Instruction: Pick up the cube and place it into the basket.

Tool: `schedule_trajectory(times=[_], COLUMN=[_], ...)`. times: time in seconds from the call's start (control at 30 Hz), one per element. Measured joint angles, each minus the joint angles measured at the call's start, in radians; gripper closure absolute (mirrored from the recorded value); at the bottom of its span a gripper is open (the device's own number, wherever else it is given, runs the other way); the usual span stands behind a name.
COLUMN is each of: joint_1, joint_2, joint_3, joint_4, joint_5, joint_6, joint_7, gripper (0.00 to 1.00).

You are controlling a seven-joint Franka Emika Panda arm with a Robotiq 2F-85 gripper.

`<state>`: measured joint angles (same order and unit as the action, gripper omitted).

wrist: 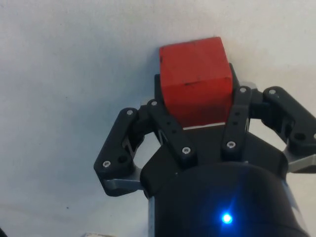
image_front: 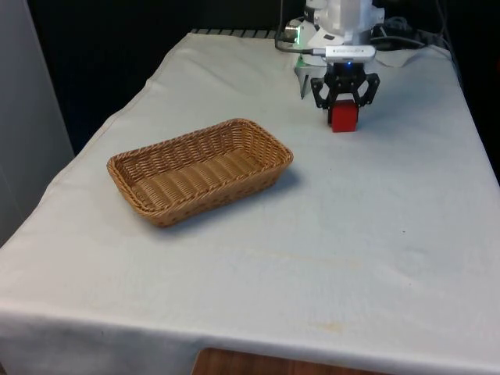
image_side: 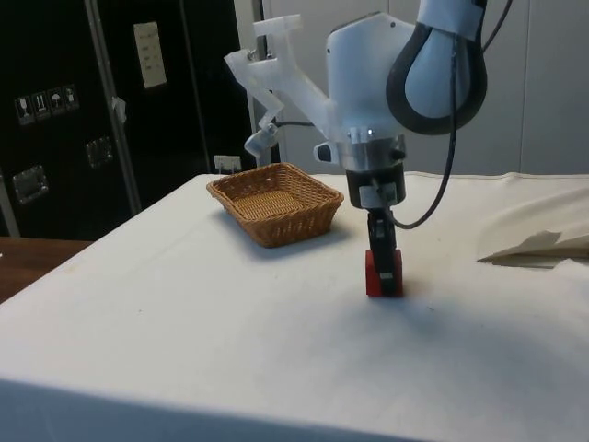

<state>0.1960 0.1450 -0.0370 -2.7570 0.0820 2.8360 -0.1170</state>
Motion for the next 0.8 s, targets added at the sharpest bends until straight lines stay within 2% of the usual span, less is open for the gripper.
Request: schedule_trajectory(times=[0.2, 0.4, 0.8], joint_1=[0.0, 0.0, -0.001], joint_2=[-0.06, -0.153, -0.245], joint_3=[0.0, 0.0, 0.0], joint_4=[-0.004, -0.015, -0.018], joint_5=[0.0, 0.0, 0.0], joint_6=[-0.053, -0.133, -0.213], joint_7=[0.0, 0.0, 0.0], gripper=[1.0, 1.0, 1.0])
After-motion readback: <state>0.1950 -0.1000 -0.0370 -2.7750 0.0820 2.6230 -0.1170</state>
